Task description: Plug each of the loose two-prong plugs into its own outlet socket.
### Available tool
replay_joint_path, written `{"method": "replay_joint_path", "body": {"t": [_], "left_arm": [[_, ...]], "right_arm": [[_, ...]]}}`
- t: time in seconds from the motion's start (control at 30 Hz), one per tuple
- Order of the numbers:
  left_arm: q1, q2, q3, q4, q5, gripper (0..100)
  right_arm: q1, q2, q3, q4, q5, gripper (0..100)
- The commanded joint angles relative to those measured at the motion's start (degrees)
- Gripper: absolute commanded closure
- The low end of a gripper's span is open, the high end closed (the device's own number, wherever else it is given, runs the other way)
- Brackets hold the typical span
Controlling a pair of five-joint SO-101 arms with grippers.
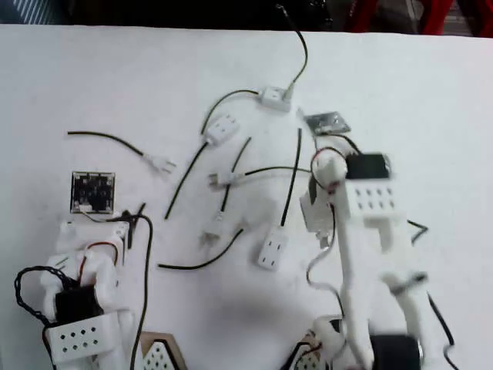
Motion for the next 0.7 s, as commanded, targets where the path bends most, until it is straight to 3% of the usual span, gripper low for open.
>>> {"method": "replay_joint_path", "body": {"t": [0.0,0.27,0.5,0.67], "left_arm": [[0.0,-0.8,-0.2,-0.2,0.2,81],[0.0,-0.8,-0.2,-0.2,0.2,81],[0.1,-0.8,-0.2,-3.3,0.6,81],[5.0,-0.8,-0.4,-6.5,0.6,81]], "right_arm": [[-1.3,-11.1,-2.1,-0.3,-0.2,98.1],[-11.7,-24.1,4.7,-11.8,-11.5,98.1],[-23.8,-33.2,25.1,-38.4,-18.1,98.1],[-28.7,-39.7,39.2,-56.1,-18.6,98.1]]}}
